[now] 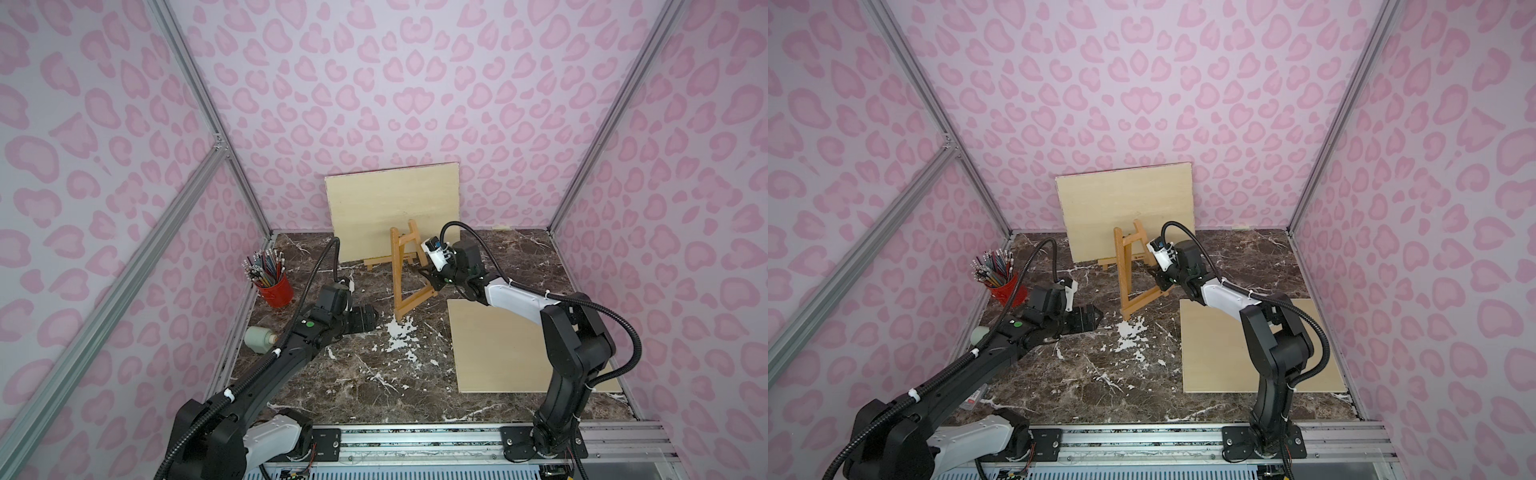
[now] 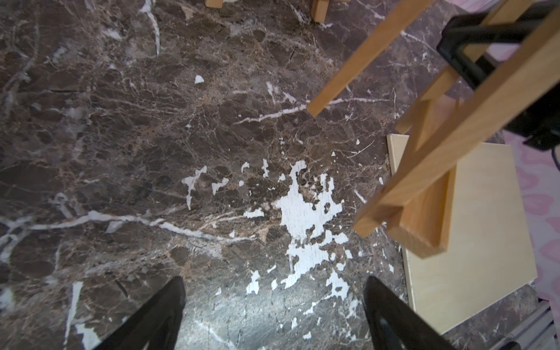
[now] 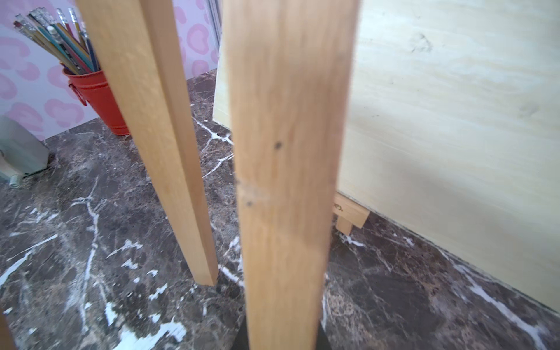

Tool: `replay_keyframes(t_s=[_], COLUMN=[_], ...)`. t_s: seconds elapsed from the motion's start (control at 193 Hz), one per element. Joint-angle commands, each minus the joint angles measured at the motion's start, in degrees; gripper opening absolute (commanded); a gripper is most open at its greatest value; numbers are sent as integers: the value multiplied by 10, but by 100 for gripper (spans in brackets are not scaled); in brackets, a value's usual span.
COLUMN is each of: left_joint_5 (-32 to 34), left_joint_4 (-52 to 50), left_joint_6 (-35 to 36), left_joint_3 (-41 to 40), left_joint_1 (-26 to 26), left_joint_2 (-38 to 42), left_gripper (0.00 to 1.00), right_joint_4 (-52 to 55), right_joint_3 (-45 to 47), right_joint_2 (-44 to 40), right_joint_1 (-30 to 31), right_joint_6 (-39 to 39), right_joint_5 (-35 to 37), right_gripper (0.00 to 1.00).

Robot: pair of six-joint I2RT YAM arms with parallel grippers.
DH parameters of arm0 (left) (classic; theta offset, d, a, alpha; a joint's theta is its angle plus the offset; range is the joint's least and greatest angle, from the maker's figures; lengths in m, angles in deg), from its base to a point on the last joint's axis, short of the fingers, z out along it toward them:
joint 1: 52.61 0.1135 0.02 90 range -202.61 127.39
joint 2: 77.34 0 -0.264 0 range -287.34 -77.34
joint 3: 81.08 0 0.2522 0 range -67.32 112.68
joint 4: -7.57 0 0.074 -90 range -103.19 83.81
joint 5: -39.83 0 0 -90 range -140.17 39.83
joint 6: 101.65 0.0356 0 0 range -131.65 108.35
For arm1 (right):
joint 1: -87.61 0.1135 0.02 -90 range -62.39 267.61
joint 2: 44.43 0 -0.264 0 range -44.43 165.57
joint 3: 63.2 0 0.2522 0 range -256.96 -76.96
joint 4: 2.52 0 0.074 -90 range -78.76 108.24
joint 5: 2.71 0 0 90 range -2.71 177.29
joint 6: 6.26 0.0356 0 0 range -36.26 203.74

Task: Disassemble the easel
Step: Pick up the easel at the center of the board, then fold up the easel.

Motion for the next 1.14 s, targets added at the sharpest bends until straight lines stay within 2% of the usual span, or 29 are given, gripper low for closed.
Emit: replay_keyframes(t_s=[0.0,0.207,0.532,0.801,1.132], left_joint_5=[-42,-110,-190,-201,-107], left_joint_4=[26,75,148,162,227], left_joint_6=[1,-9,-22,-27,-96], left_joint_3=[13,23,42,26,-68], left_joint_1=[18,66,71,-2,-100], left_joint_2=[-9,-37,-121,-127,-86], left_gripper=[93,91,70,65,63], right_joint_4=[-4,-1,-41,-77,-62], right_joint_3=[25,87,149,163,233], right_joint_2=[-34,-110,-183,-179,-171], right_joint_1=[11,39,93,111,147], right_joint_6=[6,25,82,115,201], right_joint_5=[7,4,-7,13,108], right_gripper=[12,12,12,12,10])
